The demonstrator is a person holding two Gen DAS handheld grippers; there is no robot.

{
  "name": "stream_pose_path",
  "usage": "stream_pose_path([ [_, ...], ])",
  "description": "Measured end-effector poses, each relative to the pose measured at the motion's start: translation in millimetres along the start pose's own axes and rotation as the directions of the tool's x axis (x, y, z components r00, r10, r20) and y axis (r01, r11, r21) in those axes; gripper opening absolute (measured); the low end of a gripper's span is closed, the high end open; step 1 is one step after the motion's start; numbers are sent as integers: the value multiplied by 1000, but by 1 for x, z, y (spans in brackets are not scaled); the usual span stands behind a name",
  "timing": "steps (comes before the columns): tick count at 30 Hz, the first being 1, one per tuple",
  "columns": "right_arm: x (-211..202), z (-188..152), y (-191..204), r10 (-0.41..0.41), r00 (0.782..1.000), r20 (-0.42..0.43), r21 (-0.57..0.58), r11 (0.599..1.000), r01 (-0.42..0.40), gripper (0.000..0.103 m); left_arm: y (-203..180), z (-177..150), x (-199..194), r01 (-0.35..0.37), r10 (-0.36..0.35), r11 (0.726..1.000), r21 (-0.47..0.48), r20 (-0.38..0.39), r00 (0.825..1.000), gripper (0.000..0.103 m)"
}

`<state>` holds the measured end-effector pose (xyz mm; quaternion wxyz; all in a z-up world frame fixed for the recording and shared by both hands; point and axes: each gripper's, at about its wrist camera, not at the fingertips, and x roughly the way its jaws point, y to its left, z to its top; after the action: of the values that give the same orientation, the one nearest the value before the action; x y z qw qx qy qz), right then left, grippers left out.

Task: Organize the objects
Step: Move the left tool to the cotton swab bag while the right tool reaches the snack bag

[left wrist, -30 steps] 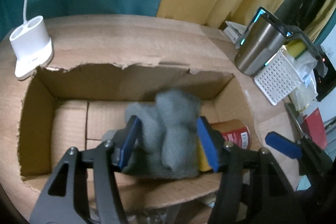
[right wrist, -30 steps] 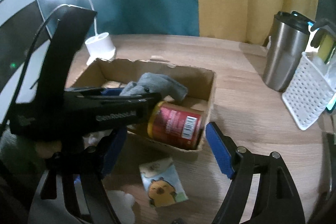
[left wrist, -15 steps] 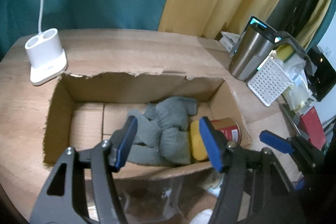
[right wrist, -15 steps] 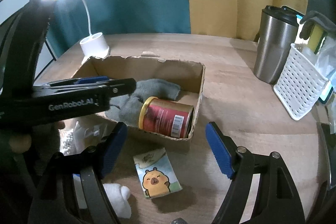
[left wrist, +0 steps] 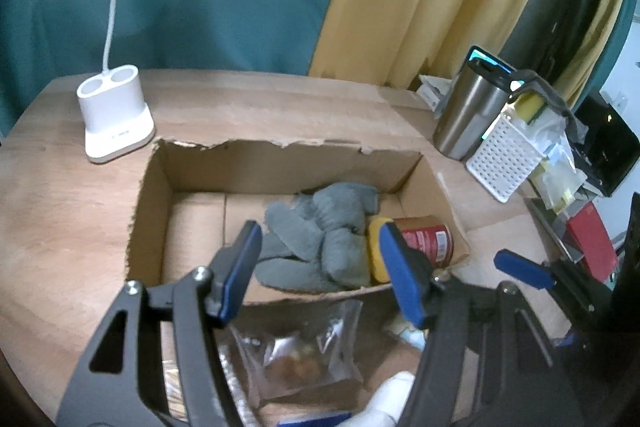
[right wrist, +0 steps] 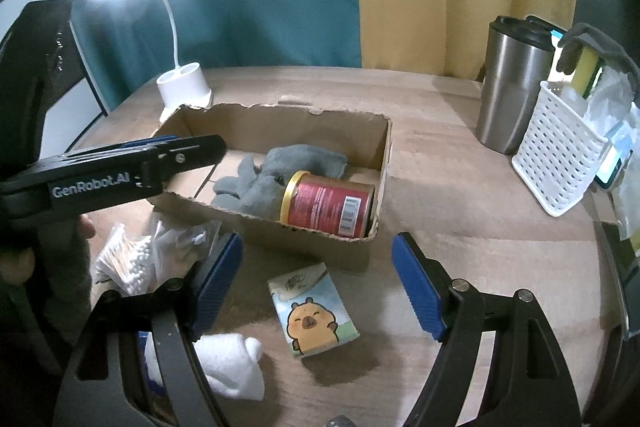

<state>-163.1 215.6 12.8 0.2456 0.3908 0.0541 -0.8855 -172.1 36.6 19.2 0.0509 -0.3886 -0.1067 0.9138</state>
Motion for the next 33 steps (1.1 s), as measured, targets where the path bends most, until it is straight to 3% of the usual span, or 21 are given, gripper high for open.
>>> stream_pose_path([
  [6,-3,-4,6,2,1000,3,-4,1000,-2,80,6,-7,-11,-5,5,1000,-3,11,1000,64],
  [10,-4,-7,12,5,1000,3,-8,1000,-5,80,13,-13,-18,-8,8,1000,-11,19,1000,72],
  [33,-2,-24,50,7,1000,-22,-26,1000,-7,80,54,-58,-38,-9,9,999,-52,-8,1000,73],
])
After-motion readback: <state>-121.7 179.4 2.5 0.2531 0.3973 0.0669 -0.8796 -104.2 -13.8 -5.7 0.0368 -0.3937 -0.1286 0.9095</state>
